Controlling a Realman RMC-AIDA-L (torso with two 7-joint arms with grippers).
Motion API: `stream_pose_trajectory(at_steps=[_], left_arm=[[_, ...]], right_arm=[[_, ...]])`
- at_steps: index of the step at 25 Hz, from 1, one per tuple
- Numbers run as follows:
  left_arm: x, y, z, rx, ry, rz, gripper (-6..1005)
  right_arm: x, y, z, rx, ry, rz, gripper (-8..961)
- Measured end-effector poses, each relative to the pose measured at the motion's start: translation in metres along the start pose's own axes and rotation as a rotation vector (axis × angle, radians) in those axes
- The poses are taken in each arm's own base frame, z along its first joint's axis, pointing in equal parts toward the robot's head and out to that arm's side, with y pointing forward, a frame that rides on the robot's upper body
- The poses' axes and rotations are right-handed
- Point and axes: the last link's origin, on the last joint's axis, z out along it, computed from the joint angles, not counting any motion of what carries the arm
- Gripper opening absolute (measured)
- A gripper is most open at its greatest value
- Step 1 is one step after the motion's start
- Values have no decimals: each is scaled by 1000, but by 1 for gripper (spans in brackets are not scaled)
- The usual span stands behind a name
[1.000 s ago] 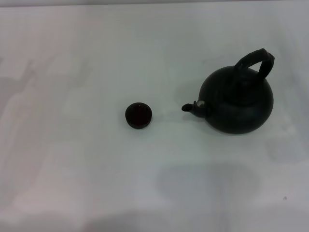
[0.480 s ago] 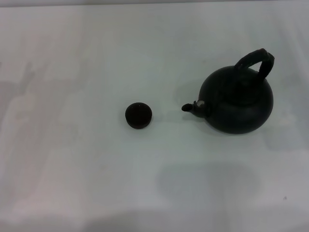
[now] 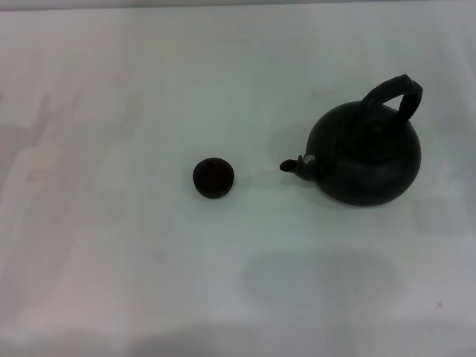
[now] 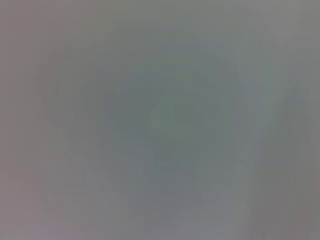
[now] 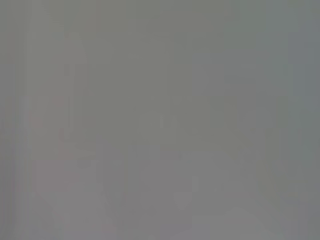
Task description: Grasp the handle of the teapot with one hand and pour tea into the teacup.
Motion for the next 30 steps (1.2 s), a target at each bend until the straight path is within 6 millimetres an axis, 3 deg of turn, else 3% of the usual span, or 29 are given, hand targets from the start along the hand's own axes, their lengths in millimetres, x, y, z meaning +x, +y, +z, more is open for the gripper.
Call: stream_pose_trajectory(at_steps=[15,30], left_arm=[[0,3,-7,-8,19,3,876],[0,6,-2,-18,16,21,876]], right_arm=[[-1,0,6,2,-5,-10,829],[0,-1,4,15,-2,-13,829]])
